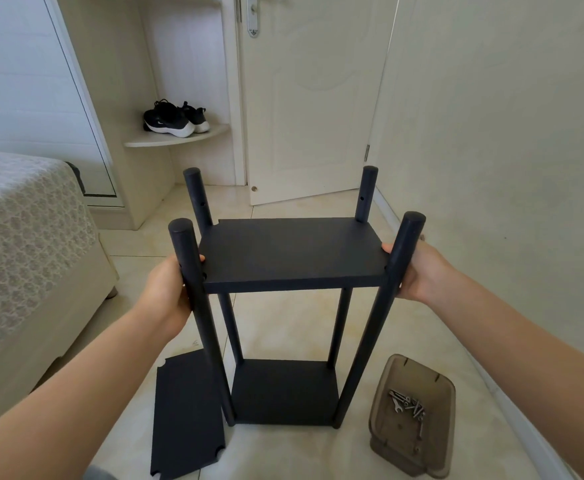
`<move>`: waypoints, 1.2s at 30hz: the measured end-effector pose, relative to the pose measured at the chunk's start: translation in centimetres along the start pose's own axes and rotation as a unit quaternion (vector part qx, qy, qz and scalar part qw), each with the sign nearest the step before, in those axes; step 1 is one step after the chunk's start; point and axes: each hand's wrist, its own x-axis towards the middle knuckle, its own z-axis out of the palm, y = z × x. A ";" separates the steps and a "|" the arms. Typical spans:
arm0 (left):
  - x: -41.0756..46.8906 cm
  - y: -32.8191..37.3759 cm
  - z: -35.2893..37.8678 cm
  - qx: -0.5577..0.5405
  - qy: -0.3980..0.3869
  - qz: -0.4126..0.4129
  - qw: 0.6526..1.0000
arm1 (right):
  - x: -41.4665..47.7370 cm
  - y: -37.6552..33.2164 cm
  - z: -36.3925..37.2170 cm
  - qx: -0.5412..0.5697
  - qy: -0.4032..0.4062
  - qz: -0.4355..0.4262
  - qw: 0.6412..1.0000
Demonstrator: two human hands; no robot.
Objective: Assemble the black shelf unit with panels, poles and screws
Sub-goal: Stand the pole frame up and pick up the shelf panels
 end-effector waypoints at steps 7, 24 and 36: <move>0.6 -0.9 -0.1 0.006 0.020 -0.024 0.999 | 1.0 1.7 0.0 0.026 0.005 0.017 1.000; 1.2 -2.4 -0.7 0.038 -0.003 -0.052 0.998 | 2.3 3.9 -0.8 -0.013 0.031 0.014 0.999; 1.4 -3.5 -1.5 0.090 -0.033 -0.052 0.994 | 3.2 5.2 -1.2 -0.023 0.029 0.027 0.999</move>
